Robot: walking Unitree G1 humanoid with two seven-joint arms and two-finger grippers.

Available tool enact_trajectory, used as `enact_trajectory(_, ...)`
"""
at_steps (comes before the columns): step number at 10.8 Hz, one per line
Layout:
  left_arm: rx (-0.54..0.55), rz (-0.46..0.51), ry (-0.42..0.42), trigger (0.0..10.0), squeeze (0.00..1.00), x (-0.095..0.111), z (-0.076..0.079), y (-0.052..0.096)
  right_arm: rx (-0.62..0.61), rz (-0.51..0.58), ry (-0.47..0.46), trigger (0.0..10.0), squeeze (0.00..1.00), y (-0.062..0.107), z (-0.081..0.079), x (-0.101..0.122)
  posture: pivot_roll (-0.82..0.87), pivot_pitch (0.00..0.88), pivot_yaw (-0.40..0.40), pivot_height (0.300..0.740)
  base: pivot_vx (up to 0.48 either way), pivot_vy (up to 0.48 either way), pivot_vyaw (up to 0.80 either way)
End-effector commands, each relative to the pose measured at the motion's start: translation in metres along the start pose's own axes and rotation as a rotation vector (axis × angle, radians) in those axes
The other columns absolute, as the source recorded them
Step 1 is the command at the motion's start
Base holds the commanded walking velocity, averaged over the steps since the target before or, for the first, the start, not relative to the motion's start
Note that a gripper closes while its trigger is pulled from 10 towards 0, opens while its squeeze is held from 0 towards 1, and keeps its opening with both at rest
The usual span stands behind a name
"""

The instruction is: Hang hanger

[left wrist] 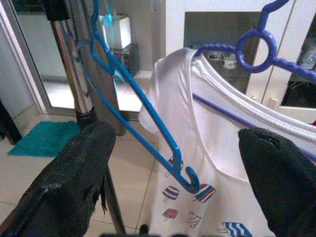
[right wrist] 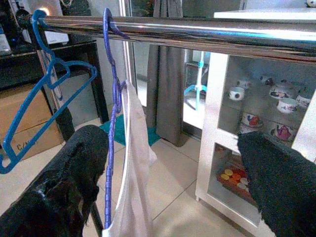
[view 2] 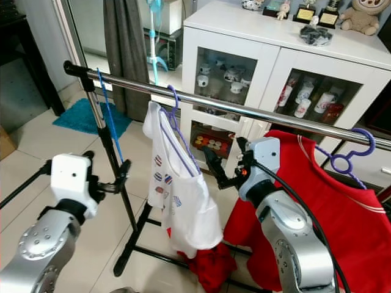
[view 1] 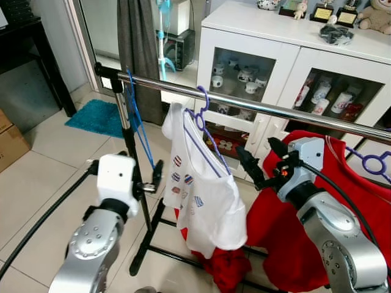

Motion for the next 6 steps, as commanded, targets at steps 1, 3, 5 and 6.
enact_trajectory(1, -0.013, -0.005, 0.001, 10.0, 0.00, -0.0013, 0.0018, -0.0025, -0.015, 0.030, 0.001, 10.0, 1.00, 0.0003, -0.0008, 0.0068, -0.04, 0.000, -0.018, 0.740, -0.307, 0.000, 0.00)
enact_trajectory(3, -0.009, -0.006, -0.002, 10.0, 0.00, -0.0019, 0.0010, -0.0031, -0.038, 0.005, 0.003, 10.0, 1.00, -0.0028, 0.0011, 0.0039, -0.04, 0.000, -0.025, 0.740, -0.283, 0.000, 0.00)
enact_trajectory(5, 0.001, -0.008, -0.007, 10.0, 0.00, -0.0020, 0.0002, -0.0031, -0.032, 0.014, 0.021, 10.0, 1.00, -0.0038, 0.0022, 0.0056, -0.03, 0.000, -0.030, 0.740, 0.000, 0.000, 0.00)
enact_trajectory(6, 0.002, -0.008, -0.007, 10.0, 0.00, -0.0016, 0.0007, -0.0034, -0.040, 0.010, 0.022, 10.0, 1.00, -0.0040, 0.0046, 0.0056, -0.03, 0.000, -0.033, 0.740, 0.000, 0.000, 0.00)
Point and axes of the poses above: a point about 5 cm out from each wrist's last joint towards the gripper, its own y axis pointing back from the gripper into the wrist, its own x axis along the axis of the wrist's last joint, z = x × y, the point moved 3 cm from there along -y, pointing out of the wrist towards the gripper, and after that the axes turned 6 degrees about -y, right-handed, at the moved point
